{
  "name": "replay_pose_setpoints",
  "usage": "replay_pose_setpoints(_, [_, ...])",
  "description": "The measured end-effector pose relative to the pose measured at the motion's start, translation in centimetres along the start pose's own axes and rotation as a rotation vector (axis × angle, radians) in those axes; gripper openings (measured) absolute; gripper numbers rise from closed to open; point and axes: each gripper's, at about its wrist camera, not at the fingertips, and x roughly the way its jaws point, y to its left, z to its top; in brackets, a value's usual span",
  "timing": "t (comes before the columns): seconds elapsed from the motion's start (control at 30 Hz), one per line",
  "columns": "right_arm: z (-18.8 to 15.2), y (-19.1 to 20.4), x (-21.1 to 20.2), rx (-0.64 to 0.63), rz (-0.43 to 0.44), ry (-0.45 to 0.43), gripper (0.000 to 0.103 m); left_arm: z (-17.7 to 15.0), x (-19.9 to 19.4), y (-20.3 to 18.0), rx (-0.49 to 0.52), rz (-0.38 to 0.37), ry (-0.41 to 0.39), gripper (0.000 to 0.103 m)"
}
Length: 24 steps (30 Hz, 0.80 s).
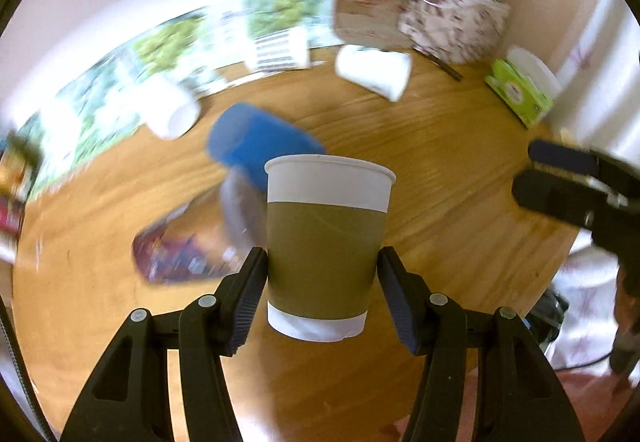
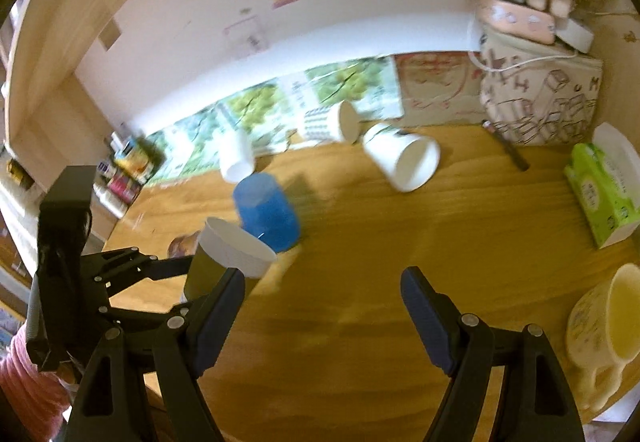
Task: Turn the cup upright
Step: 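Lift the brown-sleeved cup with the left gripper and turn it upright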
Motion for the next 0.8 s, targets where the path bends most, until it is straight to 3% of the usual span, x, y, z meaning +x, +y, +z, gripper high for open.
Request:
replay_pose_setpoints(0.4, [-4.1,6.1,1.3,-0.078,0.063,0.04,0.081,-6.7,-2.3,4.3,-0.222,0.039,-0.044,0.061])
replay_pose_setpoints(0.8, [-6.6,8.0,2.4,-0.088,0.075,0.06,0.081,-11.2,-1.7,5.1,-0.311,0.043,-0.005,0.061])
